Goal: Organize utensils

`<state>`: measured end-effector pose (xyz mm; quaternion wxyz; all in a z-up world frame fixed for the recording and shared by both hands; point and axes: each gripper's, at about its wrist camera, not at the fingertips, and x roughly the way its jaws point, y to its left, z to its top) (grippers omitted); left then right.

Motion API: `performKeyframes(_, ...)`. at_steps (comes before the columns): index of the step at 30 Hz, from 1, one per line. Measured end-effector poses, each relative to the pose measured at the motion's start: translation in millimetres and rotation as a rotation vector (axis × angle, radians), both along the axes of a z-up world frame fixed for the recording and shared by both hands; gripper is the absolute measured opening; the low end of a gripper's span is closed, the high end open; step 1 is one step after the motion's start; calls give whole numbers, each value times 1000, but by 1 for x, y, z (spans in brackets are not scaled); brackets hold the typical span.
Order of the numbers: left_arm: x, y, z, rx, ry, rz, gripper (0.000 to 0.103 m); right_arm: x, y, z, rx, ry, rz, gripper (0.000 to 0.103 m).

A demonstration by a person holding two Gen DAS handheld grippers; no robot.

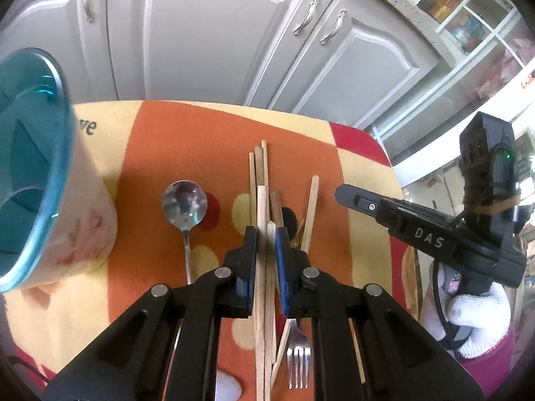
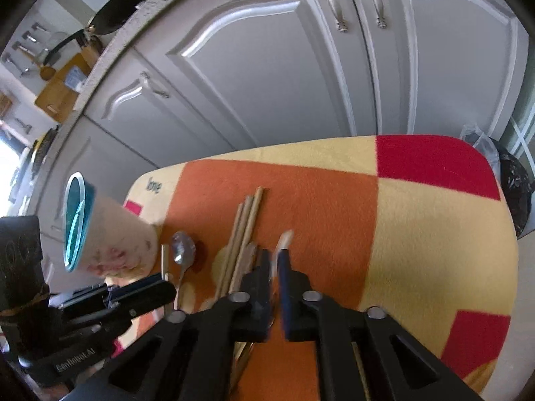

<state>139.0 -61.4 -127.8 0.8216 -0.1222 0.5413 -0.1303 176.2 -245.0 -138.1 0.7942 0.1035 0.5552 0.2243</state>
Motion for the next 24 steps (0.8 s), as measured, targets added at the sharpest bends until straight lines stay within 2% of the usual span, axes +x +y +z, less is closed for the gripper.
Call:
performKeyframes(7,-28,9,-24,25,107,-6,10,-16,12,-10,-79,25,29,2)
performKeyframes(11,-33,12,-37,47,138,-20,10,-10,10,-18,-80,55,-19,4)
performKeyframes(13,-34,13,-40,57,140,-20,11,-7,10,-16,-42,48,-40,7)
performKeyframes(16,-30,17,-43,38,149,-4,15,1,11,-18,-36,64,-61,24)
performKeyframes(21,-21,24,-46,14,153,44,19,10,13,-29,-23,117,-74,26)
performKeyframes(24,-15,17,-51,44,152,43,19,14,14,-36,-28,138,-76,26)
